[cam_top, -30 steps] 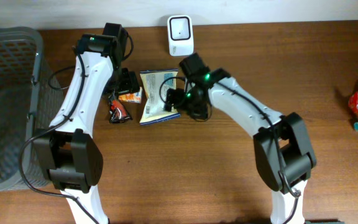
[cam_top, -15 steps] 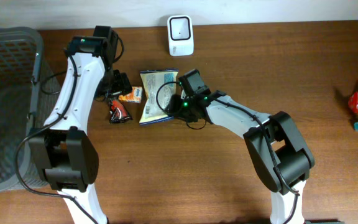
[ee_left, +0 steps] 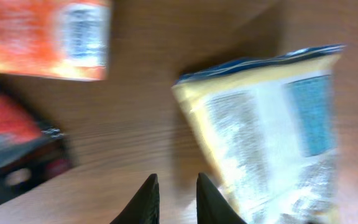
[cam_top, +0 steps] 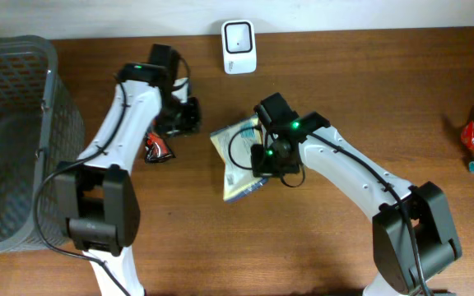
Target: Scan the item barcode
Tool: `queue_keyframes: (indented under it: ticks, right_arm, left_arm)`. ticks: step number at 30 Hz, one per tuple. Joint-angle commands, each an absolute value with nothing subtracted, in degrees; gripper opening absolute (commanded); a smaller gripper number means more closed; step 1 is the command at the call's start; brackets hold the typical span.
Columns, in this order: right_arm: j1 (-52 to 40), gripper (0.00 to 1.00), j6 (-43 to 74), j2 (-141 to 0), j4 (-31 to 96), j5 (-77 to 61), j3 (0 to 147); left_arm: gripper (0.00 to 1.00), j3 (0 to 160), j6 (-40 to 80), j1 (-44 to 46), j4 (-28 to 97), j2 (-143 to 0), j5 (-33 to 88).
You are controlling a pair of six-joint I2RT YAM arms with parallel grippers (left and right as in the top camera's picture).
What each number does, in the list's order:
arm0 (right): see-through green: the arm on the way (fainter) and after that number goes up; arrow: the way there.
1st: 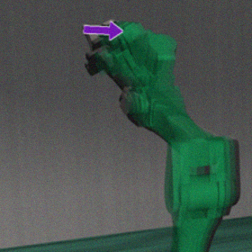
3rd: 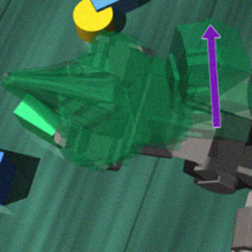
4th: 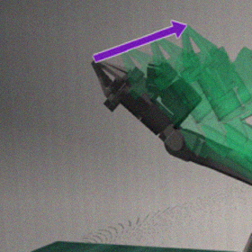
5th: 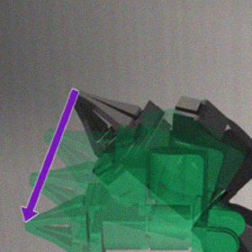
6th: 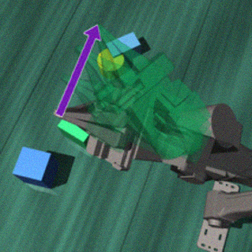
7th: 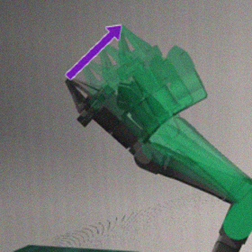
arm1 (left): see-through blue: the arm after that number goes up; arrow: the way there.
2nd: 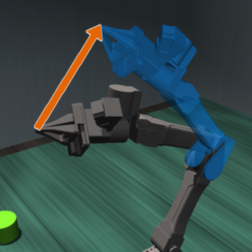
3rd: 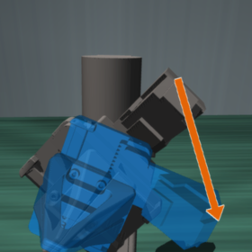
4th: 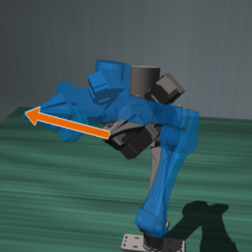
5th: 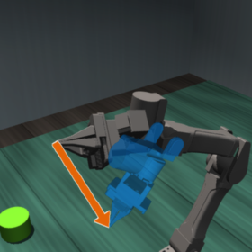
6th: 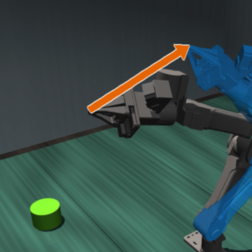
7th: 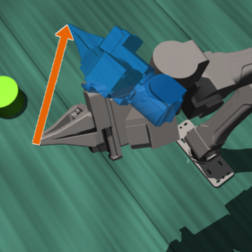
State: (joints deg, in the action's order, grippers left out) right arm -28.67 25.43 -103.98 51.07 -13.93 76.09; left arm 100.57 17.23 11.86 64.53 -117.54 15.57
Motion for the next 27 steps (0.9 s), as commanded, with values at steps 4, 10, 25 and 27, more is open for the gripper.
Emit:
queue_keyframes:
  ticks: [4,10,25,27]
  right_arm:
    - [-17.54,0.33,16.34,-104.51,60.23,-11.99,75.99]
    - [-5.19,0.39,6.81,-104.51,66.11,-34.52,78.30]
    - [-16.80,0.04,35.88,-104.51,35.64,-22.81,57.28]
    - [-14.83,0.04,32.84,-104.53,32.71,-21.32,58.39]
  left_arm:
    - [0.22,100.38,15.55,18.52,62.08,-117.32,17.12]
    - [0.09,100.38,15.57,23.03,61.47,-117.32,17.17]
    - [0.00,100.33,17.26,24.58,59.66,-130.32,12.14]
    - [0.00,100.33,17.28,24.60,62.50,-130.30,12.21]
